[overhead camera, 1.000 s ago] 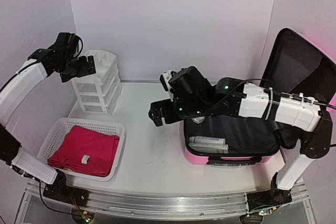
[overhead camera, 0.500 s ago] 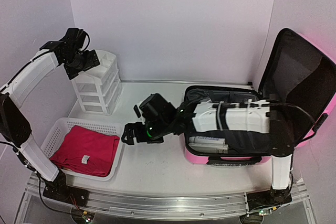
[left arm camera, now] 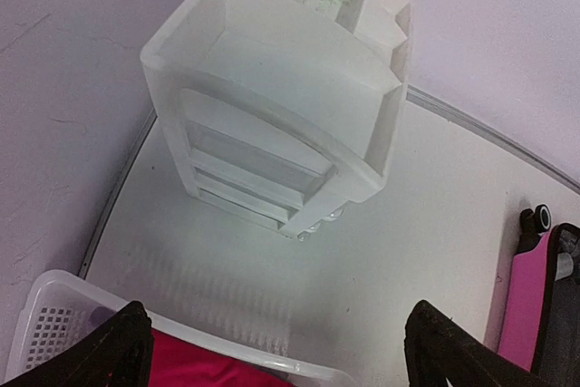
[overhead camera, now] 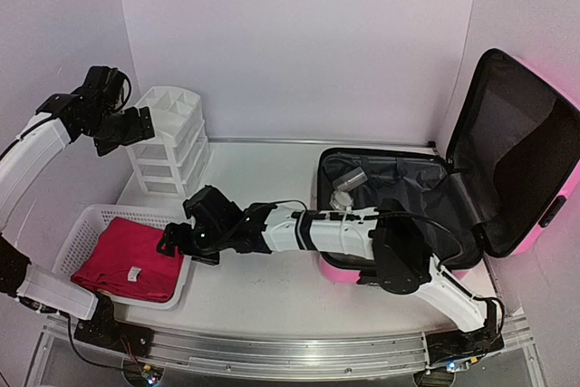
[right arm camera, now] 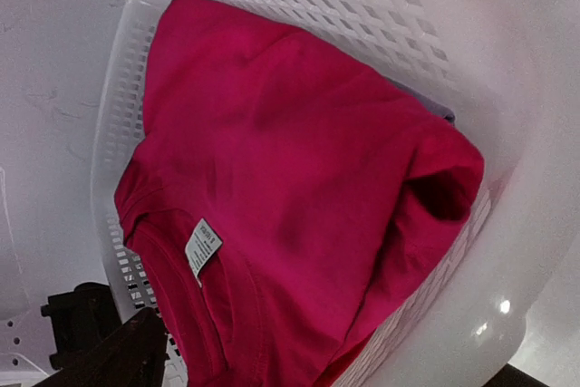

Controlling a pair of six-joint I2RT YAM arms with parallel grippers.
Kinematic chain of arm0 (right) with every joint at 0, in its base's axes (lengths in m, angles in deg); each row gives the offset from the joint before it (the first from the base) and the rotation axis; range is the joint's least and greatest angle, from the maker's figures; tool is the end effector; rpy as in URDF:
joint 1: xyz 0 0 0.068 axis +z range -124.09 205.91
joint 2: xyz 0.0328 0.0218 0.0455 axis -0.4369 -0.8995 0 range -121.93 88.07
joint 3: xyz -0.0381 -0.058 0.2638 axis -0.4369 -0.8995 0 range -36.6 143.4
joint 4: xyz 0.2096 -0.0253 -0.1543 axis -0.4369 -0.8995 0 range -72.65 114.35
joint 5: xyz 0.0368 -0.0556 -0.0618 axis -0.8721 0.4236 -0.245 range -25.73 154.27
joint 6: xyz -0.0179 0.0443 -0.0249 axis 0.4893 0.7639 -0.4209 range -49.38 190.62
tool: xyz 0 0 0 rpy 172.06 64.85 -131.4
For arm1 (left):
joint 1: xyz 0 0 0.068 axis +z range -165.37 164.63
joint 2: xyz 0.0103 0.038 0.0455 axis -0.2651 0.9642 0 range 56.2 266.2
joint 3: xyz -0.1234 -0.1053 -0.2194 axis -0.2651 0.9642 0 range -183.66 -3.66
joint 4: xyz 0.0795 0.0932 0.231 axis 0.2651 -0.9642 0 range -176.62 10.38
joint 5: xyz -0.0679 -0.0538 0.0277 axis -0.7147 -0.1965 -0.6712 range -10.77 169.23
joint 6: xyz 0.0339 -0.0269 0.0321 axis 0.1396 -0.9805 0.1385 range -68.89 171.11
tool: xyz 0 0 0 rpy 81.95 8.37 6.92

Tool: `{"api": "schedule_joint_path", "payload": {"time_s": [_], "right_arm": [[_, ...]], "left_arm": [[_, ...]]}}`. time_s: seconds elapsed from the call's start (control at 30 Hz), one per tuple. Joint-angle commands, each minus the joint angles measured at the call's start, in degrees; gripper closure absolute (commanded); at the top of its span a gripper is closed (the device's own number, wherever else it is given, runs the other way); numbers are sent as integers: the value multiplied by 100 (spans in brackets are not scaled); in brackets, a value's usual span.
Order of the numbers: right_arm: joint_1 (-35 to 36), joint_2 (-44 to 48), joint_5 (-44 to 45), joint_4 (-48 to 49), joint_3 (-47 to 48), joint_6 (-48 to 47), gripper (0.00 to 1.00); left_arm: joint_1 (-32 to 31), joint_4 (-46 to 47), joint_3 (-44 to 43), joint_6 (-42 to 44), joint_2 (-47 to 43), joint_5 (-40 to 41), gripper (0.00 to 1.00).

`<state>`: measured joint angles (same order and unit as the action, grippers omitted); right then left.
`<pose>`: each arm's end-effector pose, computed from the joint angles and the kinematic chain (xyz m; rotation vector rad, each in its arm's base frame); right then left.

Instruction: Open, take out, and arrange the luggage

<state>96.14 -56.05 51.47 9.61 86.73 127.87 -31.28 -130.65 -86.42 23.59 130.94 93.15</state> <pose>0.1863 0.5416 0.1742 -0.4420 2.5598 1.3258 0.2564 -0.0642 0.3878 -0.3533 2.2695 -0.1089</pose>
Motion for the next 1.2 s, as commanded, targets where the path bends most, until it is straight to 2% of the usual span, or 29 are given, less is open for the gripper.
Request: {"api": "schedule_joint_path", "payload": {"time_s": [0.0,0.17,0.27,0.37,0.47,0.57,0.67,0.77,0.9,1.03,1.17], "right_arm": [[316,-336,101,745,897,125,8],[212,241,699,772,-21,-168,4],[-2,1234,792,600,-1085,-677,3],[-186,2397,815,444,-2285,-1589,2],[-237,3493,1219,262,-3383,-2229,2],[-246,4238,1656,-287,-3933,-2518,2],[-243,4846,2073,-332,-4607,-2547,2],[-247,5298,2451,-342,-4986,-2594,2],[-247,5784,2978,-742,-5158,-2918,2],[-247,6110,3676,-1124,-5345,-3145,2],[-246,6365,4057,-1193,-5529,-3283,2]], "left_arm": [[32,107,84,394,-320,245,4],[27,118,21,245,-177,60,4],[28,126,-126,-13,51,-25,2],[29,189,-366,-486,334,116,0],[37,248,-641,-1150,657,274,1],[75,277,-1013,-1811,985,359,0],[131,252,-1331,-2443,1327,537,1],[240,236,-1557,-2877,1632,554,5],[382,91,-2104,-2961,2134,384,14],[394,-18,-2099,-3286,2337,562,25],[395,-76,-2196,-3437,2626,469,30]]}}
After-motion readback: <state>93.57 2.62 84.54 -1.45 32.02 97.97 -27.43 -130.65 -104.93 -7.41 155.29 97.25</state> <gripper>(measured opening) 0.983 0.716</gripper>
